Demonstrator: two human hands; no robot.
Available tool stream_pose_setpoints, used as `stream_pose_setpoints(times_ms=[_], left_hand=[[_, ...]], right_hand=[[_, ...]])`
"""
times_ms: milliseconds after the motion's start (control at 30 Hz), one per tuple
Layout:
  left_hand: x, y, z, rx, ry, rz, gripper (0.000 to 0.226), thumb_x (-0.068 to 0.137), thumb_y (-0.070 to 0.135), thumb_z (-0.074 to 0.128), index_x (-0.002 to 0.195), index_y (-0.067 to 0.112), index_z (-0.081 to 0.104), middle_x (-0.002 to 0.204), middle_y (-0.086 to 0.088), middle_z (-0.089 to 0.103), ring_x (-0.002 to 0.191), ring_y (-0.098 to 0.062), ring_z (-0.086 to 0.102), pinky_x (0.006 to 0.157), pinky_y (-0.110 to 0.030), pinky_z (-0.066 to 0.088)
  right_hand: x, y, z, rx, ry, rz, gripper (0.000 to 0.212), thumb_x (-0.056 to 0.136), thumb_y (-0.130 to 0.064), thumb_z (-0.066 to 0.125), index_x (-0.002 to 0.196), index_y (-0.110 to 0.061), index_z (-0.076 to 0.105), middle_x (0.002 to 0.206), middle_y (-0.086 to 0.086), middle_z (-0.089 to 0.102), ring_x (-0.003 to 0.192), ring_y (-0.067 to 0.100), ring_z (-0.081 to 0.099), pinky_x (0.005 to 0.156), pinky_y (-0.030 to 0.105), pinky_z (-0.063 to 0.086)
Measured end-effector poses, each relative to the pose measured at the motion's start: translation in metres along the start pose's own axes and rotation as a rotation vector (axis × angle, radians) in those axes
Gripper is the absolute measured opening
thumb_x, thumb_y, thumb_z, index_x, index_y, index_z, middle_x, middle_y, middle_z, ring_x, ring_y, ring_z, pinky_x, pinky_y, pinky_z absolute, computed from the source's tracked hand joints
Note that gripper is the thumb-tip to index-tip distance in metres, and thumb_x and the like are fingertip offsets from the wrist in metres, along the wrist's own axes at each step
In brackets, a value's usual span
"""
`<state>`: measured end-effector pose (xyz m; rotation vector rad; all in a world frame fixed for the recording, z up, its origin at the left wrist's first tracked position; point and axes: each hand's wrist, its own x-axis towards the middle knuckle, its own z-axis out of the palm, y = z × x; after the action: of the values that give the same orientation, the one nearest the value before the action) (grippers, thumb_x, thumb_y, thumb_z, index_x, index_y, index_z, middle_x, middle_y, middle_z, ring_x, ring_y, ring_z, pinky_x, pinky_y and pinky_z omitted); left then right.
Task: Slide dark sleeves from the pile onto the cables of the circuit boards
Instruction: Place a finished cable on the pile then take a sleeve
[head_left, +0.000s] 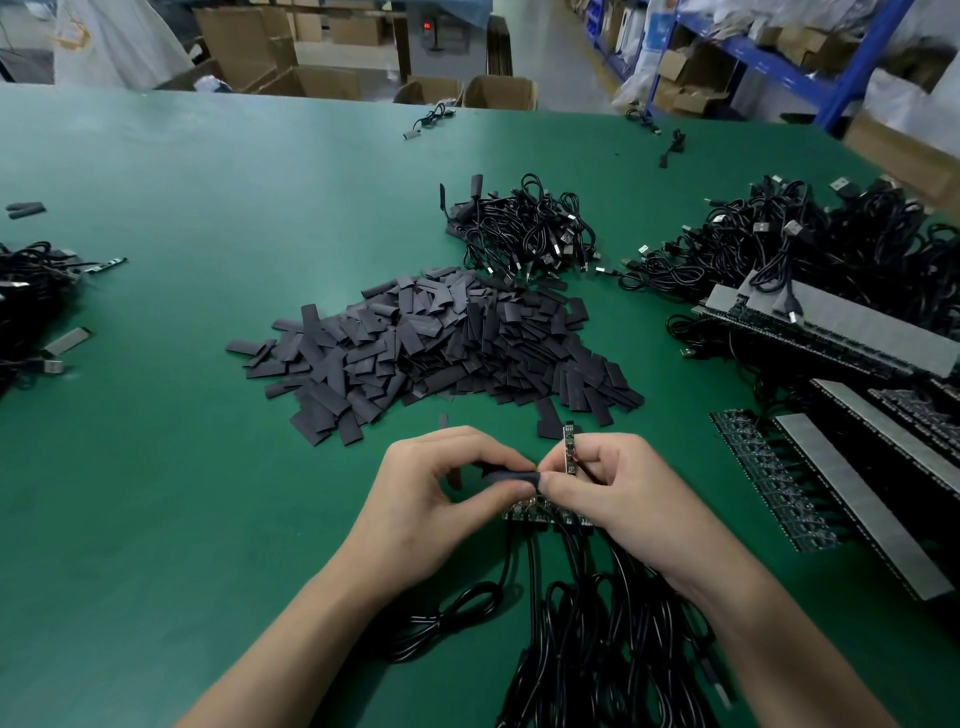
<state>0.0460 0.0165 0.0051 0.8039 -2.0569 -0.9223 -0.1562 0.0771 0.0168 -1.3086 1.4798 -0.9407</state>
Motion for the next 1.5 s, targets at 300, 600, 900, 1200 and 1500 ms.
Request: stream_pose_setpoints(times_ms=[300,600,900,1200,1500], left_hand=[[0.0,-0.009,-0.005,-0.251,0.069,-0.182,0.018,0.08,0.046,0.078,0.096,0.038,0.078,0.096,0.012,0.078,0.089,-0.009,0.07,0.079,-0.035,0.053],[-0.001,-0.008,-0.002,-0.22,0.019,-0.173,0.016,0.08,0.037,0.081,0.096,0.036,0.078,0.097,0.01,0.077,0.095,-0.015,0.07,0.082,-0.045,0.053],[-0.002,-0.008,-0.001,-0.151,0.004,-0.122,0.017,0.082,0.029,0.084,0.097,0.034,0.079,0.098,0.014,0.076,0.097,-0.015,0.071,0.082,-0.042,0.053],[-0.002,-0.004,-0.003,0.004,-0.054,0.062,0.017,0.085,0.03,0.081,0.102,0.024,0.08,0.1,0.016,0.075,0.097,-0.011,0.072,0.082,-0.041,0.056],[-0.001,-0.002,-0.004,0.036,-0.101,0.123,0.018,0.086,0.026,0.083,0.102,0.02,0.08,0.1,0.015,0.074,0.096,-0.006,0.071,0.084,-0.033,0.057]], right_hand=[[-0.005,-0.006,-0.01,0.037,-0.161,-0.006,0.04,0.1,-0.041,0.039,0.082,-0.025,0.071,0.062,-0.013,0.031,0.057,0.007,0.029,0.054,0.017,0.03],[-0.01,-0.007,-0.009,-0.212,-0.228,-0.116,0.04,0.097,-0.052,0.042,0.074,-0.025,0.06,0.063,-0.01,0.037,0.061,0.013,0.037,0.062,0.04,0.03],[-0.011,-0.011,-0.009,-0.307,-0.232,-0.131,0.042,0.096,-0.056,0.04,0.068,-0.028,0.054,0.066,0.015,0.04,0.063,0.033,0.04,0.063,0.053,0.036],[-0.01,-0.008,-0.011,-0.282,-0.288,-0.092,0.04,0.095,-0.051,0.043,0.066,-0.025,0.052,0.066,0.016,0.036,0.061,0.034,0.035,0.062,0.057,0.035],[-0.01,-0.009,-0.012,-0.25,-0.328,-0.07,0.042,0.094,-0.056,0.046,0.072,-0.025,0.064,0.06,0.002,0.034,0.058,0.03,0.033,0.059,0.055,0.034]])
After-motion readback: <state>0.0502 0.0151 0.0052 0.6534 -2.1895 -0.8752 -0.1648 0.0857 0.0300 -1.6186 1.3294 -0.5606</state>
